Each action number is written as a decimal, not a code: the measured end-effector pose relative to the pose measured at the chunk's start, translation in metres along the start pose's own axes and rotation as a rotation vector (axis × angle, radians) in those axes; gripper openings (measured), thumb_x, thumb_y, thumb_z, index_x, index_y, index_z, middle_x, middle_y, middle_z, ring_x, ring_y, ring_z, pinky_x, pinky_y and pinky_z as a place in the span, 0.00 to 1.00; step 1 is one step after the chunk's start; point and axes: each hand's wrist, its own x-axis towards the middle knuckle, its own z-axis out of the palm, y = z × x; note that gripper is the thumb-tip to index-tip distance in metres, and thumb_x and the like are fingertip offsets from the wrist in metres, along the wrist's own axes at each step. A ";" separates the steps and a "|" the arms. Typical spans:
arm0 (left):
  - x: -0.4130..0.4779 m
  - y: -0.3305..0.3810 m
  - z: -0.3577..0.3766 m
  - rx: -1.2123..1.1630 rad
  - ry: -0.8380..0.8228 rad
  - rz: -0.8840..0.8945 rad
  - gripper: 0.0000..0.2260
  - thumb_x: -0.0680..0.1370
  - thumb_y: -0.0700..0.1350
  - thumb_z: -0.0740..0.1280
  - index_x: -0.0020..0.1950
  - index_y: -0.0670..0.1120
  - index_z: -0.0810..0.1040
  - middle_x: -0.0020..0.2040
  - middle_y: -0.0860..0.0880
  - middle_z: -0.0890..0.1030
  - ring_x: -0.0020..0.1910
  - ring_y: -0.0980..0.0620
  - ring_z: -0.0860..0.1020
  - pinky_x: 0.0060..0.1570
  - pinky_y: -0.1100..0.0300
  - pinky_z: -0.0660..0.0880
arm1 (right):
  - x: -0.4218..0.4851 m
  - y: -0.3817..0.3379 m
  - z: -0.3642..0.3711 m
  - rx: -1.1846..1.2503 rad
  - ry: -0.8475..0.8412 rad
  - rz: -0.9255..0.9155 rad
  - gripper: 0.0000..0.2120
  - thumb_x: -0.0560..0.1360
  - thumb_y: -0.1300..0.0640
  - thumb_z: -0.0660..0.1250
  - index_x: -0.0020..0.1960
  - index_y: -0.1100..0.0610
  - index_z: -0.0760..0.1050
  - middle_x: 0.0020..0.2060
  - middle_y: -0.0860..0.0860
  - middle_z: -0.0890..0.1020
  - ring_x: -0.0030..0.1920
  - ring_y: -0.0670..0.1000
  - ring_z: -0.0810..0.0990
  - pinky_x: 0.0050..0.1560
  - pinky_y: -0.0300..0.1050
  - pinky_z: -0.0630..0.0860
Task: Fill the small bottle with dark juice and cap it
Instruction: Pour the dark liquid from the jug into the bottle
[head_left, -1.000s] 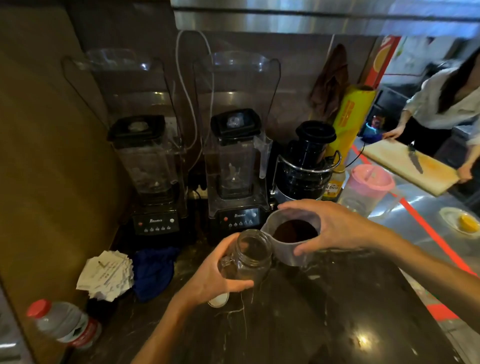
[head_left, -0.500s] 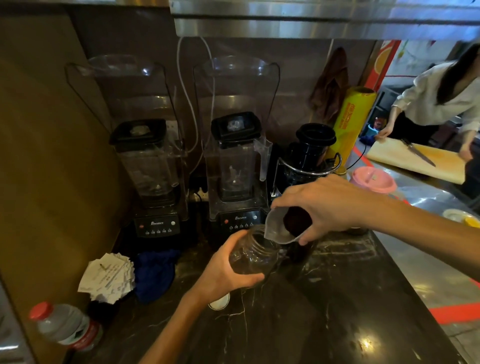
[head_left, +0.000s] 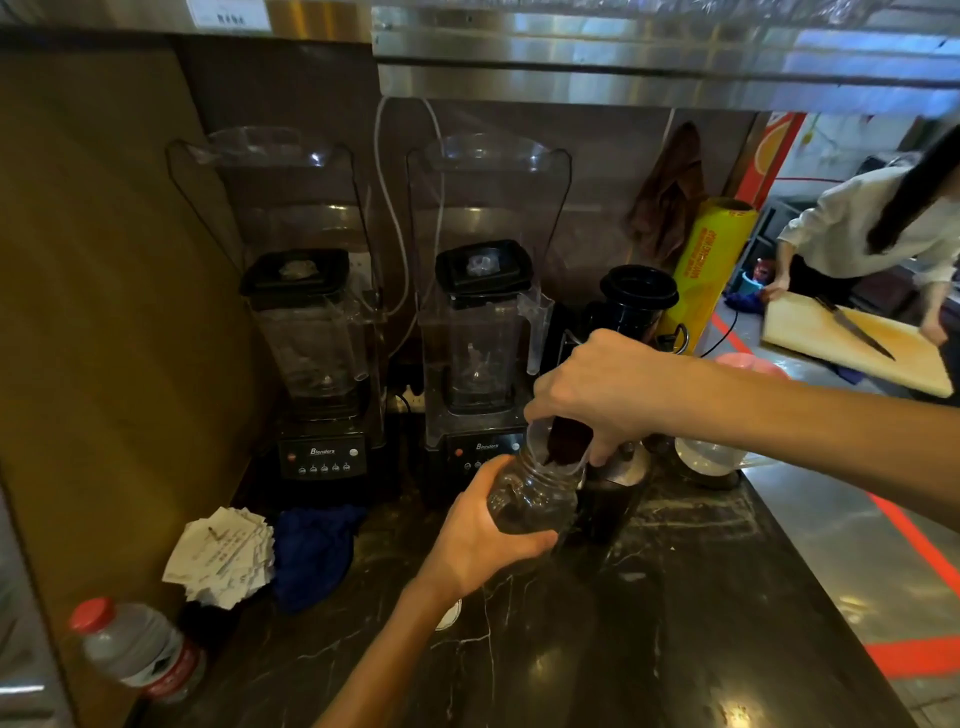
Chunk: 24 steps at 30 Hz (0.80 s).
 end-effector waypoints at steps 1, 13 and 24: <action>0.000 0.001 -0.001 0.003 0.001 -0.001 0.36 0.62 0.59 0.80 0.57 0.82 0.60 0.57 0.79 0.71 0.58 0.78 0.70 0.52 0.70 0.69 | 0.000 0.000 -0.001 -0.007 -0.006 -0.004 0.30 0.62 0.34 0.75 0.60 0.42 0.74 0.49 0.44 0.80 0.45 0.51 0.81 0.33 0.45 0.61; 0.013 0.014 -0.004 0.002 -0.003 0.006 0.37 0.66 0.53 0.81 0.67 0.65 0.62 0.59 0.65 0.74 0.59 0.66 0.74 0.56 0.69 0.71 | 0.011 0.003 -0.024 -0.171 -0.206 -0.011 0.26 0.68 0.37 0.74 0.63 0.44 0.74 0.54 0.45 0.80 0.53 0.53 0.80 0.40 0.48 0.66; 0.026 0.018 -0.003 -0.066 0.051 -0.049 0.39 0.64 0.54 0.82 0.70 0.61 0.65 0.62 0.60 0.74 0.62 0.58 0.74 0.62 0.57 0.74 | 0.027 0.005 -0.029 -0.316 -0.155 -0.033 0.20 0.68 0.42 0.76 0.56 0.47 0.77 0.49 0.48 0.82 0.50 0.53 0.82 0.37 0.48 0.64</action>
